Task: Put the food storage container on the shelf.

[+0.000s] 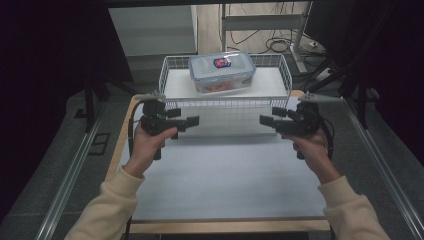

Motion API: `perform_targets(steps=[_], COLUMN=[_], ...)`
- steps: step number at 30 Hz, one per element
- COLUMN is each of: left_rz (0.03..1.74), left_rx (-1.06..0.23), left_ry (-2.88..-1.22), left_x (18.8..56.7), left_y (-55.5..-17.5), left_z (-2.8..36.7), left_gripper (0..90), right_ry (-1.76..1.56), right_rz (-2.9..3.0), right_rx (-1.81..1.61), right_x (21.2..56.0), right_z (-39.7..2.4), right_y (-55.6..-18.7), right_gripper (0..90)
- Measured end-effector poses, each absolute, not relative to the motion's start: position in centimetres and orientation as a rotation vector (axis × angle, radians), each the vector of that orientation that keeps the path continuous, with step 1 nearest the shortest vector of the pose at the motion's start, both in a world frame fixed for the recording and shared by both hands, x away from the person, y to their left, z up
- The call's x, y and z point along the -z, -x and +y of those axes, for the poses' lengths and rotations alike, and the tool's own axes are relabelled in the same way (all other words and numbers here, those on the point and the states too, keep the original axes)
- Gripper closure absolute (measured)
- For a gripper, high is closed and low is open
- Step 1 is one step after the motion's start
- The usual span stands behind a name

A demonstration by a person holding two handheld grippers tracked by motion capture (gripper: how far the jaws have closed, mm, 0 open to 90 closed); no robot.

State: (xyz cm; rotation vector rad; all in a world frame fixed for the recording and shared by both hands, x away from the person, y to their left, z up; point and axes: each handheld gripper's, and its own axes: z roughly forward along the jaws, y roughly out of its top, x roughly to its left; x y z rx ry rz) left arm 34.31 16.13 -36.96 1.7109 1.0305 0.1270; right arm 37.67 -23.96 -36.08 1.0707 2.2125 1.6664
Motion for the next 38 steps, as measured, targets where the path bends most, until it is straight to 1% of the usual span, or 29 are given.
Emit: perform_targets(steps=[1,2,3,4,5,6,8,10,11,12,13,15,16,18,19,20,22,24,34,36,38], left_rz=[1.03,1.029,1.03,1.034,1.038,1.038,1.038,1.039,1.04,1.043,1.043,1.047,1.047,1.047,1.052,1.058,1.061,1.071,1.09,1.097,1.106], left_rx=[-0.127,-0.116,-0.089,-0.084,-0.081,-0.081,-0.08,-0.081,-0.07,-0.053,-0.053,-0.051,-0.051,-0.065,-0.07,-0.055,-0.056,-0.081,-0.064,-0.044,-0.056], left_ry=[-1.711,-1.717,-1.727,-1.733,-1.742,-1.742,-1.779,-1.791,-1.805,-1.827,-1.827,-1.853,-1.853,-1.886,-1.899,-1.908,-1.914,-1.906,-1.909,-1.914,-1.911], left_x=[37.0,37.8,39.3,40.1,40.7,40.7,42.5,43.1,43.8,44.8,44.8,46.4,46.4,47.8,48.3,49.0,49.3,49.5,50.2,50.5,50.6], left_y=[-34.3,-33.9,-33.1,-32.7,-32.4,-32.4,-31.4,-31.1,-30.7,-30.3,-30.3,-29.6,-29.6,-28.9,-28.7,-28.6,-28.6,-28.6,-28.7,-28.8,-28.7], left_z=[16.1,16.1,16.0,15.9,15.8,15.8,15.4,15.2,15.0,14.7,14.7,14.3,14.3,13.8,13.6,13.5,13.5,13.7,14.2,14.4,14.5], left_gripper=[9.5,9.6,9.6,9.7,9.7,9.8,9.9,9.9,10.0,9.9,9.9,10.1,11.8,12.6,12.6,12.7,12.7,13.2,13.4,13.3,13.5], right_ry=[-1.071,-1.054,-1.049,-1.048,-1.049,-1.049,-1.042,-1.042,-1.052,-1.062,-1.062,-1.084,-1.091,-1.107,-1.124,-1.127,-1.135,-1.159,-1.114,-1.084,-1.073], right_rz=[2.213,2.235,2.246,2.255,2.262,2.262,2.295,2.303,2.325,2.333,2.333,2.363,2.356,2.351,2.362,2.365,2.367,2.369,2.367,2.352,2.317], right_rx=[-1.666,-1.667,-1.665,-1.665,-1.665,-1.665,-1.648,-1.634,-1.617,-1.62,-1.62,-1.576,-1.56,-1.562,-1.549,-1.538,-1.528,-1.505,-1.463,-1.448,-1.408], right_x=[36.1,37.5,38.2,38.9,39.6,39.6,41.6,42.3,43.8,44.3,44.3,46.1,46.5,47.0,48.0,48.3,48.7,49.5,49.6,49.5,49.5], right_z=[-24.0,-24.2,-24.3,-24.4,-24.5,-24.5,-24.9,-25.0,-25.2,-25.3,-25.3,-25.2,-25.2,-25.3,-25.4,-25.4,-25.5,-25.6,-25.4,-25.4,-25.4], right_y=[-37.7,-36.6,-36.1,-35.6,-35.2,-35.2,-34.2,-33.9,-33.2,-33.0,-33.0,-32.4,-32.2,-32.0,-31.7,-31.6,-31.5,-31.4,-31.2,-31.0,-31.0], right_gripper=[24.7,24.7,24.7,24.6,24.6,24.6,24.4,24.4,24.2,24.1,24.1,24.0,24.1,24.1,24.1,24.1,24.1,24.1,23.4,20.9,15.2])
